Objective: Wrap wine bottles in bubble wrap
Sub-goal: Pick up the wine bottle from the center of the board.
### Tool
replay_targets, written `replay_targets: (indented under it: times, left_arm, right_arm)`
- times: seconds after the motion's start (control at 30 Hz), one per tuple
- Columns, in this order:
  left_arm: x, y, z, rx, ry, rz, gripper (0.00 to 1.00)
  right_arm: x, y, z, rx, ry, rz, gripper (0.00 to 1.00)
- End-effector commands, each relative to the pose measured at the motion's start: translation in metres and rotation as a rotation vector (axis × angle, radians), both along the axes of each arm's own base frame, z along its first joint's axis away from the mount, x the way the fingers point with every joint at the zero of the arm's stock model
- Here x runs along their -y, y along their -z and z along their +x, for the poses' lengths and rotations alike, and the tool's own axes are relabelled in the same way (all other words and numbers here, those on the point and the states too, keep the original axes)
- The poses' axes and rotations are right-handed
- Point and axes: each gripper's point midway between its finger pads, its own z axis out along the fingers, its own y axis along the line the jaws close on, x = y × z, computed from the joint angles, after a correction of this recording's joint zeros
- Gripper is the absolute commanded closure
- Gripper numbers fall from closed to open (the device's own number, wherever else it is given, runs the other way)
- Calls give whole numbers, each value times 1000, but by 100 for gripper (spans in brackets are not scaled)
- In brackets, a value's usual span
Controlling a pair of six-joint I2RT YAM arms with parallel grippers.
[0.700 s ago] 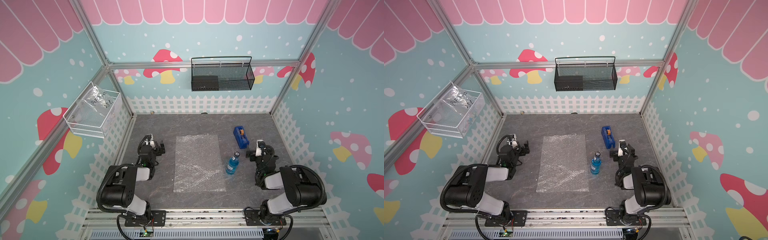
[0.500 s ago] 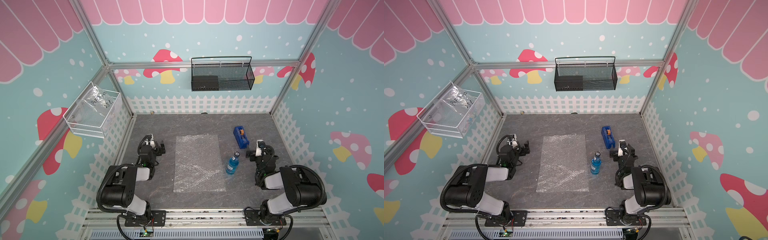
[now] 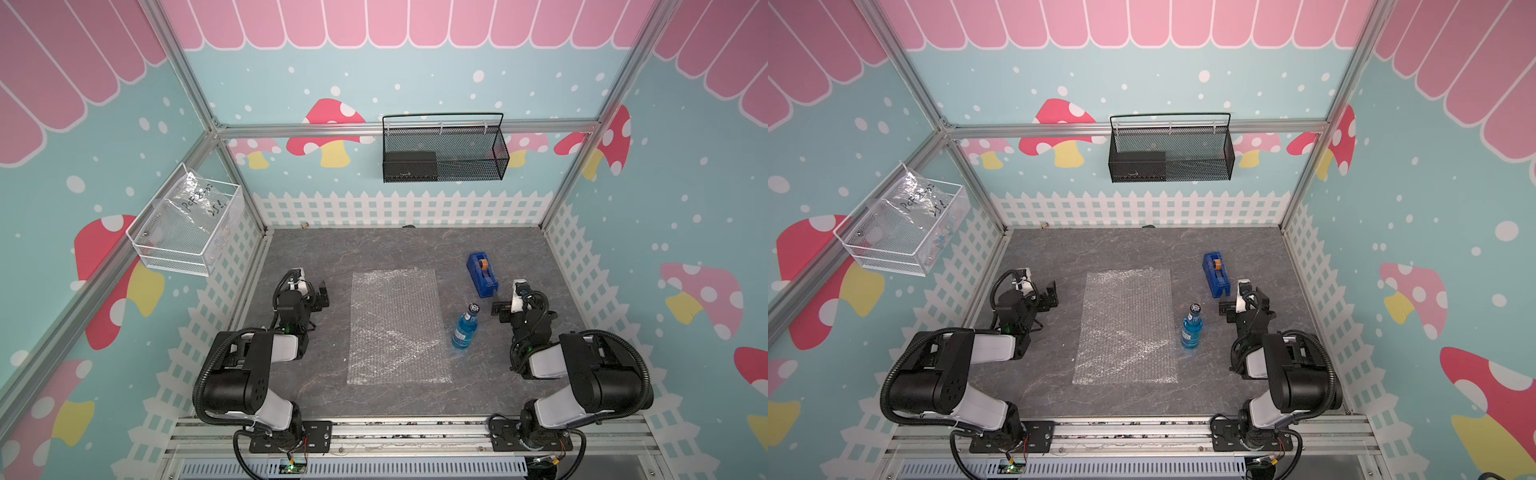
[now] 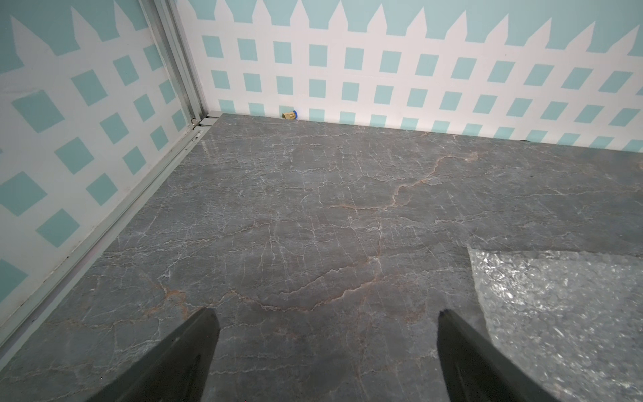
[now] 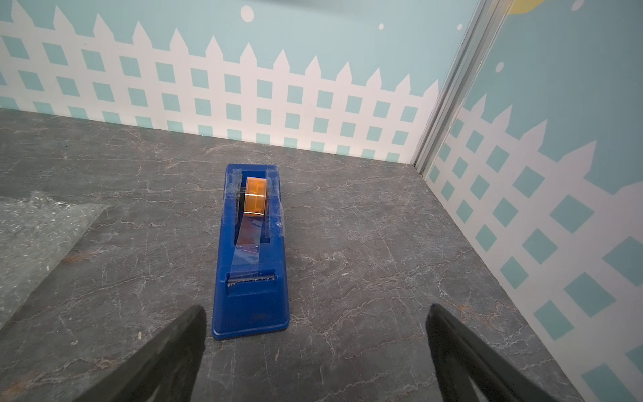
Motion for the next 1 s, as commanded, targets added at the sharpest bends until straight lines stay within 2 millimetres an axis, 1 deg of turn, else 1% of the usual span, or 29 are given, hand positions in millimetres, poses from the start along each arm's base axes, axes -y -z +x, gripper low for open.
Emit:
replay_targets:
  times: [0.0, 0.1, 0.13, 0.2, 0.23, 0.27, 0.3, 0.33, 0.37, 0.4, 0.43, 0.47, 0.53, 0.63, 0.73, 0.8, 0.9, 0.97]
  left_arm:
    - [1, -7, 2, 28, 11, -15, 0]
    - [2, -9, 2, 35, 14, -16, 0]
    - [4, -14, 1, 45, 26, -15, 0]
    - [8, -32, 1, -3, 44, -5, 0]
    - [14, -49, 0, -4, 69, 10, 0]
    - [23, -71, -3, 46, 90, 23, 0]
    - [39, -89, -7, 89, 140, 20, 0]
    - [62, -112, -13, 141, 226, -9, 0]
    - [92, -131, -18, 181, 332, -42, 0]
    - [119, -140, -22, 180, 415, -34, 0]
    - [149, -144, -28, 163, 484, 6, 0]
    - [179, -145, -35, 144, 553, 46, 0]
    - [229, -141, -54, 129, 691, 67, 0]
    - [284, -131, -84, 130, 871, 4, 0]
    - [321, -116, -106, 97, 967, 64, 0]
    - [343, -110, -119, 81, 1037, 99, 0]
    - [372, -111, -140, 97, 1128, 134, 0]
    - [384, -115, -149, 108, 1159, 146, 0]
  right_arm:
    - [0, -12, 4, 44, -2, -12, 0]
    - [0, -12, 4, 43, -2, -11, 0]
    - [0, -12, 4, 44, -2, -11, 1]
    - [0, -12, 4, 44, -2, -12, 1]
    - [0, -13, 4, 45, -2, -11, 1]
    - [0, -12, 4, 44, -2, -11, 1]
    - [0, -13, 4, 45, -2, -12, 1]
    - [0, -12, 4, 42, -5, -14, 0]
    - [0, -12, 4, 43, -4, -14, 0]
    - [0, -12, 4, 41, -5, -13, 1]
    - [0, -13, 4, 43, -5, -12, 0]
    - [0, -12, 4, 41, -6, -13, 1]
    - [-1, -12, 4, 43, -7, -13, 0]
    - [-1, -16, 1, 57, -9, -11, 1]
    - [10, -26, -8, 98, 59, 7, 0]
    - [15, -35, -13, 120, 89, 13, 1]
    - [18, -55, -15, 105, 111, 58, 1]
    - [15, -70, -19, 113, 97, 132, 2]
